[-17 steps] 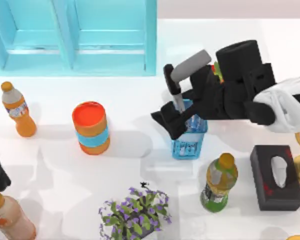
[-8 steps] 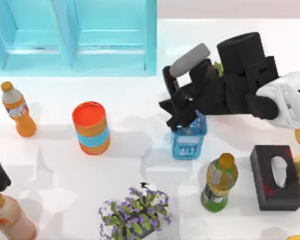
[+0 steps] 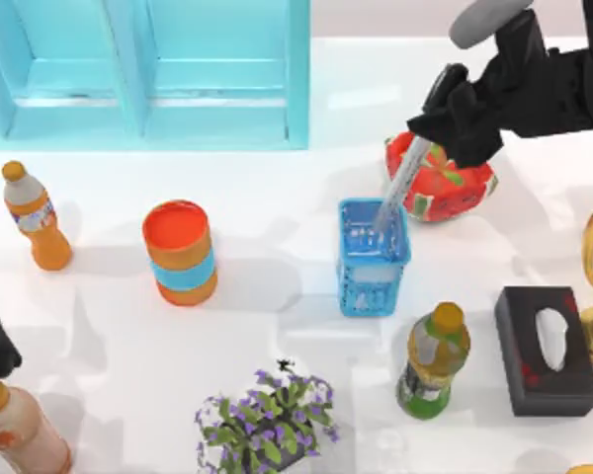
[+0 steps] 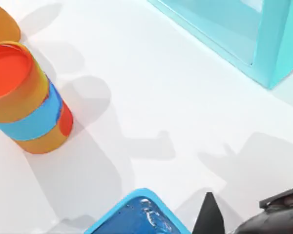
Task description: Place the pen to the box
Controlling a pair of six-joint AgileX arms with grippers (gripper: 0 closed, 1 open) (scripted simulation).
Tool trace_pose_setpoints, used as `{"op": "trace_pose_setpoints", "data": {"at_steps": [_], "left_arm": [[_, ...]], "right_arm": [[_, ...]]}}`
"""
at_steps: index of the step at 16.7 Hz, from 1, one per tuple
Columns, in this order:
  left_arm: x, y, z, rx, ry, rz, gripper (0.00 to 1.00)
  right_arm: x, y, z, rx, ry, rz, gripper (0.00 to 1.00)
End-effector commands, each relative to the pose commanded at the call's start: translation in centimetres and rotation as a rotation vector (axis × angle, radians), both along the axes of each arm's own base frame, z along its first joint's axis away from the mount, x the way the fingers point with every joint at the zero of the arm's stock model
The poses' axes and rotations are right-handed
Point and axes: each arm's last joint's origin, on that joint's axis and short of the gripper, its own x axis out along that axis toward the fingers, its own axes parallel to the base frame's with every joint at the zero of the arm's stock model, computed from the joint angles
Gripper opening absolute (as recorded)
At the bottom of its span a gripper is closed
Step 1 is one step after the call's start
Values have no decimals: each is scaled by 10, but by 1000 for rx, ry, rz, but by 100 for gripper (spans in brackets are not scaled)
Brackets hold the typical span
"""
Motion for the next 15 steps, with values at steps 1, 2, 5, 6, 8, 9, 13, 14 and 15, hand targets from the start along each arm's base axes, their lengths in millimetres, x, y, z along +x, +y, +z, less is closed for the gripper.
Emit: {"op": "trace_pose_setpoints", "data": {"at_steps": [1,2,5,6,8,9,13,14,15], "left_arm": [[0,0,0,0,0,0,100],[0,0,0,0,0,0,100],[0,0,0,0,0,0,100],[0,0,0,0,0,0,100],[0,0,0,0,0,0,100],[0,0,0,0,0,0,100],[0,0,0,0,0,0,100],[0,0,0,0,0,0,100],[0,0,0,0,0,0,100]], "right_arm": [[-1,-16,10,-3,4,-13,0],[-3,-32,18,-5,11,-27,0],[-10,-65,34,-1,34,-55,0],[-11,-70,36,1,37,-55,0],[-12,-73,38,2,37,-53,0],[-12,-73,38,2,37,-53,0],[-12,-74,39,-6,42,-57,0],[-13,-79,43,-17,38,-69,0],[-14,-87,48,-34,37,-90,0]]}}
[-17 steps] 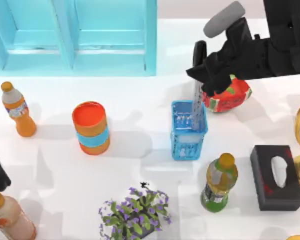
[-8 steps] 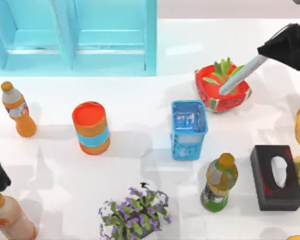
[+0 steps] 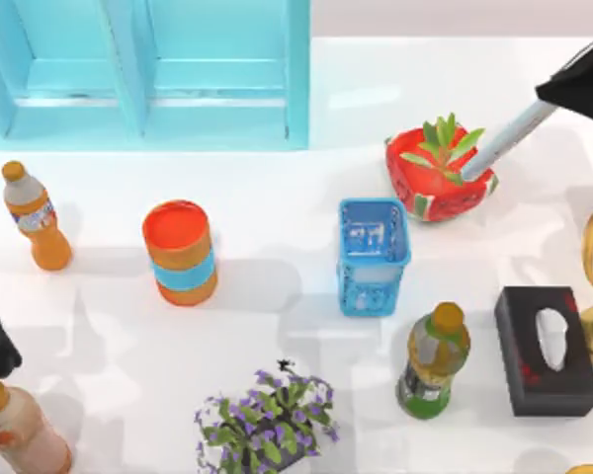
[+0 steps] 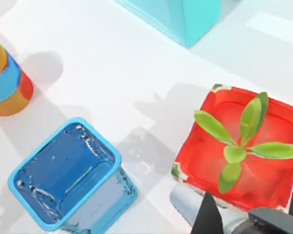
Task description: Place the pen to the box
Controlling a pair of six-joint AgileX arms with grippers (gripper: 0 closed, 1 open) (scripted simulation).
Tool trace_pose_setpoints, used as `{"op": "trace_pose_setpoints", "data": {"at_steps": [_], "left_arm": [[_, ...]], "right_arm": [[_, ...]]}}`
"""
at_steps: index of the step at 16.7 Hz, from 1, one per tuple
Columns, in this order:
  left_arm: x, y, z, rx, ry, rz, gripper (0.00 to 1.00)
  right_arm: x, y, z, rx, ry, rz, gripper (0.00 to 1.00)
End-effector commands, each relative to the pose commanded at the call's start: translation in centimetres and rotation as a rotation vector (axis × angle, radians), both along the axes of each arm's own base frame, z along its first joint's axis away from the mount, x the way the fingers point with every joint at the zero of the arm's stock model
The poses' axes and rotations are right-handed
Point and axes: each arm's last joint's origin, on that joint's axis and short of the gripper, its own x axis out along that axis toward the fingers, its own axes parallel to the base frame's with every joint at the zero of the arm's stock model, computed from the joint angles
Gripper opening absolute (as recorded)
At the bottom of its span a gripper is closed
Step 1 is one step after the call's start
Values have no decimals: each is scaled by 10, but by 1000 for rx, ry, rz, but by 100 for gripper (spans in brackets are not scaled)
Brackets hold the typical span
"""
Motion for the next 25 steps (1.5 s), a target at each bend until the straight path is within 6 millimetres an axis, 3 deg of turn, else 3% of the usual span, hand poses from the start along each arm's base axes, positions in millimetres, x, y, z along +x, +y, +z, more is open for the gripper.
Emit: {"op": "trace_pose_setpoints", "data": {"at_steps": [5,8,10,13,18,25], "left_arm": [[0,0,0,0,0,0,100],[0,0,0,0,0,0,100],[0,0,0,0,0,0,100],[0,0,0,0,0,0,100],[0,0,0,0,0,0,100],[0,0,0,0,0,0,100]], "right_arm": [[-18,-69,28,-150,75,-220,0],[-49,-113,48,-259,158,-392,0],[-73,-132,60,-321,205,-485,0],[-96,-143,70,-376,235,-556,0],[-95,-143,70,-375,237,-554,0],[-92,-158,99,-438,-62,-641,0]]}}
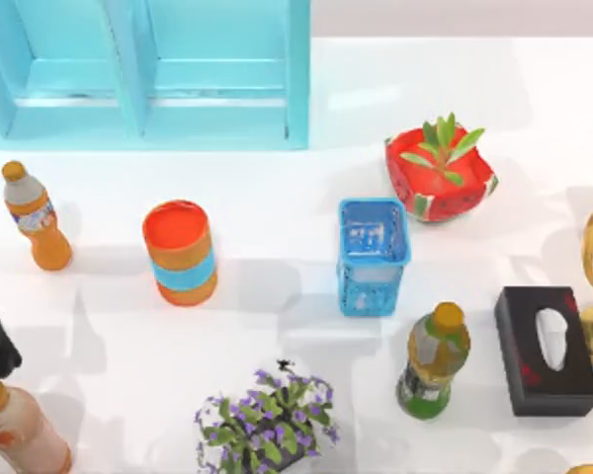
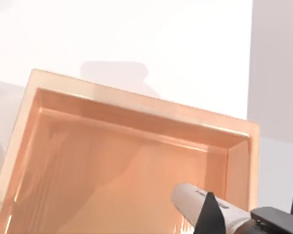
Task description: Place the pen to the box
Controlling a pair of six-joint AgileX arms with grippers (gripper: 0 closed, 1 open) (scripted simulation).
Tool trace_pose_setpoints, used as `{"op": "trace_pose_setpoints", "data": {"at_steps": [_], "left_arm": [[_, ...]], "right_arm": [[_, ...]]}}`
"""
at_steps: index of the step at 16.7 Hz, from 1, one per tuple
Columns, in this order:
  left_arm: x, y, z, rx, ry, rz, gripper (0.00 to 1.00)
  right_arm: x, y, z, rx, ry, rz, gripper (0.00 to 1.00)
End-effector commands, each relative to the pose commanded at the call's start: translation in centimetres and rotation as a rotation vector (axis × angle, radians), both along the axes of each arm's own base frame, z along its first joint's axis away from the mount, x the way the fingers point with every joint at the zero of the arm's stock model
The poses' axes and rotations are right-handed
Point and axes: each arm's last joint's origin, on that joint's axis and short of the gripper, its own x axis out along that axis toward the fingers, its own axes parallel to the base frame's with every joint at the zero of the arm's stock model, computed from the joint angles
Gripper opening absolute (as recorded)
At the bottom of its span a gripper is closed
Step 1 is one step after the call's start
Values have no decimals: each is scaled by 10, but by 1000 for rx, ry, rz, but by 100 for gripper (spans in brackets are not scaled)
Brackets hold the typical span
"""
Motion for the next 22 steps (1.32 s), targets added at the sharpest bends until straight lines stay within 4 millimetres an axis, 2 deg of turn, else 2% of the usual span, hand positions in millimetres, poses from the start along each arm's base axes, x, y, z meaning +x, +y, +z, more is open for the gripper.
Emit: {"op": "trace_pose_setpoints", "data": {"at_steps": [3,7,9,14,22], "left_arm": [[0,0,0,0,0,0,100],[0,0,0,0,0,0,100],[0,0,0,0,0,0,100],[0,0,0,0,0,0,100],[0,0,0,0,0,0,100]], "right_arm": [[7,3,-15,9,-11,9,0],[13,11,-68,101,159,21,0],[11,15,-87,138,249,21,0],[11,16,-91,147,271,20,0],[11,16,-91,147,271,20,60]]}}
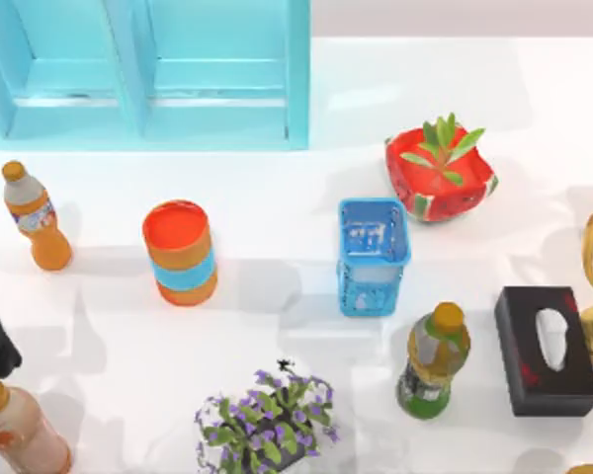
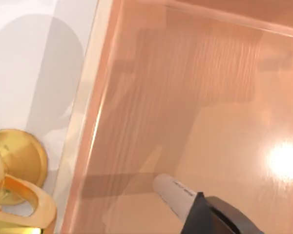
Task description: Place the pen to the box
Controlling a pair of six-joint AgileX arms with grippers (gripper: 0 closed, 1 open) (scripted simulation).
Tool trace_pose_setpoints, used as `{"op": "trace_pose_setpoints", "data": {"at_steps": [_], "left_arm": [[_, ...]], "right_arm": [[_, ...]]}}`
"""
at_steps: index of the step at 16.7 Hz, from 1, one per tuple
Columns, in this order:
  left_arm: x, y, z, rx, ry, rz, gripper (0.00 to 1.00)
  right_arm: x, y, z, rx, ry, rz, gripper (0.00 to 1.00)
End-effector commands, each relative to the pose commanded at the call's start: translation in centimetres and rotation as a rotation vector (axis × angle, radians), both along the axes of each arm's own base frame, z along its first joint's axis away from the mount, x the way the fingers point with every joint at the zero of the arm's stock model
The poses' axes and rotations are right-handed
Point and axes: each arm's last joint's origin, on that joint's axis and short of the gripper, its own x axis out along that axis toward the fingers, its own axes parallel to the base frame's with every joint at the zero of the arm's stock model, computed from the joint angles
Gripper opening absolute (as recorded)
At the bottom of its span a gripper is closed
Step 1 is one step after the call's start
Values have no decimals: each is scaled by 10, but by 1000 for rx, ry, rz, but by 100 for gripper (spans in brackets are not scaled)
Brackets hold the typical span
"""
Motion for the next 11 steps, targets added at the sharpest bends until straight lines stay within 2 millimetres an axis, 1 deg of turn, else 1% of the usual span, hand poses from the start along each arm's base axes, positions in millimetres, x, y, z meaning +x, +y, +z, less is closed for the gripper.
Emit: {"op": "trace_pose_setpoints", "data": {"at_steps": [5,6,11], "left_arm": [[0,0,0,0,0,0,100],[0,0,0,0,0,0,100],[0,0,0,0,0,0,100]], "right_arm": [[0,0,0,0,0,0,98],[0,0,0,0,0,0,100],[0,0,0,0,0,0,100]]}}
